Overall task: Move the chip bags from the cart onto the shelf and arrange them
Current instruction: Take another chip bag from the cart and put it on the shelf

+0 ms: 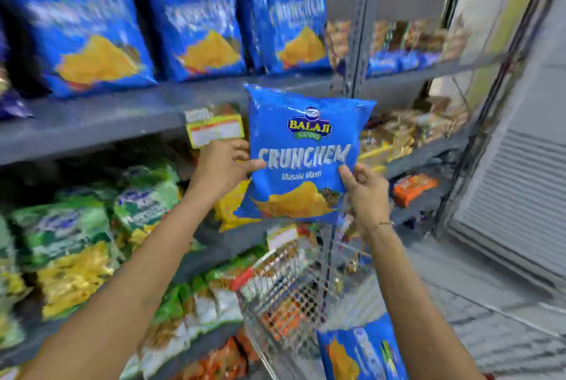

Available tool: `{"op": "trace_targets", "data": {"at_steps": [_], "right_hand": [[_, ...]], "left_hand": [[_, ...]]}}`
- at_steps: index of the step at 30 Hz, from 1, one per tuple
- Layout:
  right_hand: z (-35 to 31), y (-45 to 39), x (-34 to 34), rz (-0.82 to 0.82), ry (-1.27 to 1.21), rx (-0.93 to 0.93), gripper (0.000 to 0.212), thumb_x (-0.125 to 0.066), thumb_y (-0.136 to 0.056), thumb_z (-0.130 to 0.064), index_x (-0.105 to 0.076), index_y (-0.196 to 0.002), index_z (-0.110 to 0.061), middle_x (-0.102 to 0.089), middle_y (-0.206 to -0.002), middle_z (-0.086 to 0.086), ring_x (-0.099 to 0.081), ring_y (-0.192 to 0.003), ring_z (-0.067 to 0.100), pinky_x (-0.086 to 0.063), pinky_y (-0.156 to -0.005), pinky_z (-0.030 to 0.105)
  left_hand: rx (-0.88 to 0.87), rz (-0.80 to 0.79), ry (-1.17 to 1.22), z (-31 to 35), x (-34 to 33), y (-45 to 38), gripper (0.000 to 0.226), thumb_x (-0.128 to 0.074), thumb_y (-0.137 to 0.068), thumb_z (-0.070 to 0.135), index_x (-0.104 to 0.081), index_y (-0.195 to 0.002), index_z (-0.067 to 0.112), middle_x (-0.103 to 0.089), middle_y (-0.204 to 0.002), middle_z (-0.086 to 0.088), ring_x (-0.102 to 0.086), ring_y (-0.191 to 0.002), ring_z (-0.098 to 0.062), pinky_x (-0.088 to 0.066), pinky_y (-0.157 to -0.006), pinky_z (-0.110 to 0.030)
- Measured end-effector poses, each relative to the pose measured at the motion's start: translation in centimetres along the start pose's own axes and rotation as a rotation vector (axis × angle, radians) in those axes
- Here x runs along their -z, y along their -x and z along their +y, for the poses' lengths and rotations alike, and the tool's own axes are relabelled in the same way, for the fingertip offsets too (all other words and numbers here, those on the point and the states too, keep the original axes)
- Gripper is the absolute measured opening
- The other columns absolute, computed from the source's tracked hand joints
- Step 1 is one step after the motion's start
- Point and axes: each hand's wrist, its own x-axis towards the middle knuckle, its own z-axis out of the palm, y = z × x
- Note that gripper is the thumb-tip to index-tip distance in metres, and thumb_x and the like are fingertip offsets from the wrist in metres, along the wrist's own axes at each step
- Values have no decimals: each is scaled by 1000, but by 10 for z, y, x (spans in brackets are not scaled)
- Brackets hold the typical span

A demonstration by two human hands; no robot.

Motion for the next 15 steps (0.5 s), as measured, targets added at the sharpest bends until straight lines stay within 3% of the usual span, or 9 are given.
{"op": "trace_targets", "data": {"at_steps": [2,4,7,9,11,13,15], "right_hand": [[-33,-17,-26,-43,-65,44,8,-64,-83,-9,-60,-78,-13,-72,-64,-8,-62,-67,1,-53,-66,19],[-65,-31,-56,-108,-121,84,9,-62,-84,-4,-62,-81,-13,-71,-58,-18,-63,-59,-6,-52,-58,11],[-102,-48,-100,-219,-172,97,5,-65,-83,-10,-66,-88,-11,-76,-73,-8,-70,-70,5,-57,-66,21],[-119,-62,-131,-248,-168,99,26,-69,-80,-21,-66,-102,-6,-74,-98,8,-70,-92,19,-57,-83,36],[-136,-72,-160,-276,-171,102,41,-70,-80,-24,-60,-113,-2,-68,-113,14,-65,-104,26,-54,-92,42],[-146,-87,-196,-339,-188,97,39,-67,-82,-21,-58,-116,-2,-66,-114,13,-64,-105,25,-53,-93,38],[-152,-92,-219,-350,-197,97,33,-66,-84,-19,-58,-111,-3,-67,-104,4,-64,-94,15,-56,-83,22]], "left_hand": [[-53,66,-3,27,35,4,15,-72,-73,4,-63,-74,17,-65,-67,2,-55,-43,6,-53,-49,-17],[-91,127,-14,46,68,7,18,-71,-74,5,-62,-72,20,-65,-68,-5,-55,-45,4,-52,-48,-15],[-131,245,-29,67,117,3,14,-74,-73,9,-63,-78,16,-67,-71,-7,-63,-61,-11,-58,-59,-28],[-135,320,-49,76,147,-4,19,-79,-68,16,-64,-79,19,-72,-80,-10,-67,-73,-23,-59,-70,-37],[-125,383,-40,81,170,-12,20,-79,-68,17,-64,-83,16,-72,-85,-13,-68,-70,-22,-60,-67,-34],[-130,476,-45,85,194,-24,19,-77,-71,16,-63,-84,17,-70,-79,-6,-65,-58,-10,-57,-53,-23],[-108,533,-46,88,206,-32,24,-78,-71,17,-62,-89,14,-69,-78,-1,-64,-60,-11,-55,-55,-23]]}}
